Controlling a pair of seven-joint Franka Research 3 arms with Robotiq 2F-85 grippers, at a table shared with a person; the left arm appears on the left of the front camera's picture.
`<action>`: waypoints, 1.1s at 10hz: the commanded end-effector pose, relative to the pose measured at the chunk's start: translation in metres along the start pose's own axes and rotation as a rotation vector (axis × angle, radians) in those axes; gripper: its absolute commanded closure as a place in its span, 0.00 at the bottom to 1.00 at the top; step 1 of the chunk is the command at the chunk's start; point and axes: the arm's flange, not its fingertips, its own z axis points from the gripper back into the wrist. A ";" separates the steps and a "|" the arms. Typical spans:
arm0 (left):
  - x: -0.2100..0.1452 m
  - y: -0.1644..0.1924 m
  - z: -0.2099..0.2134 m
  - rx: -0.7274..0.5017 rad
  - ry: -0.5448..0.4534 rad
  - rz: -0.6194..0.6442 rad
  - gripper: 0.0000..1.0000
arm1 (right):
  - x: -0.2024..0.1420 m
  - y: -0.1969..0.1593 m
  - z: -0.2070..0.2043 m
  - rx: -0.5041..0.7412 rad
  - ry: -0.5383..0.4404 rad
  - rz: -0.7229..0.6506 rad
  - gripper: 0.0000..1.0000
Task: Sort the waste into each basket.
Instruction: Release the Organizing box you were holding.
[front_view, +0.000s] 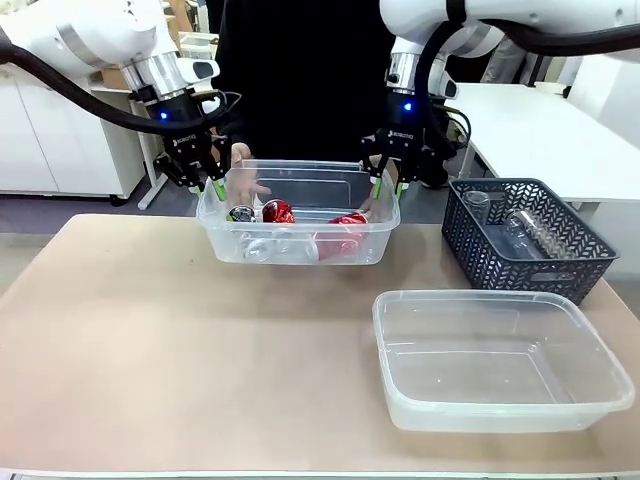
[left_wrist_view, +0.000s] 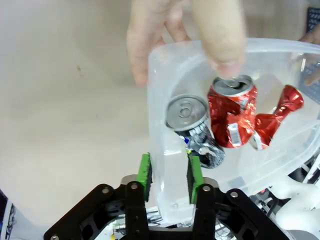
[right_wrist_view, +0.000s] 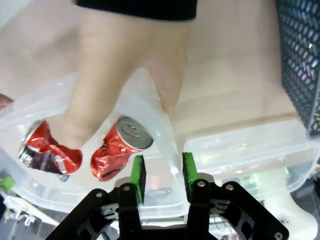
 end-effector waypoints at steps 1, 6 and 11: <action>-0.020 -0.005 0.021 -0.006 -0.087 -0.027 0.00 | -0.020 -0.026 0.007 0.055 -0.128 0.030 0.00; -0.059 -0.020 0.046 -0.027 -0.214 -0.110 0.00 | -0.062 -0.069 0.028 0.142 -0.261 0.230 0.00; -0.050 -0.028 0.058 0.007 -0.200 -0.089 0.00 | -0.058 -0.058 0.040 0.102 -0.258 0.191 0.00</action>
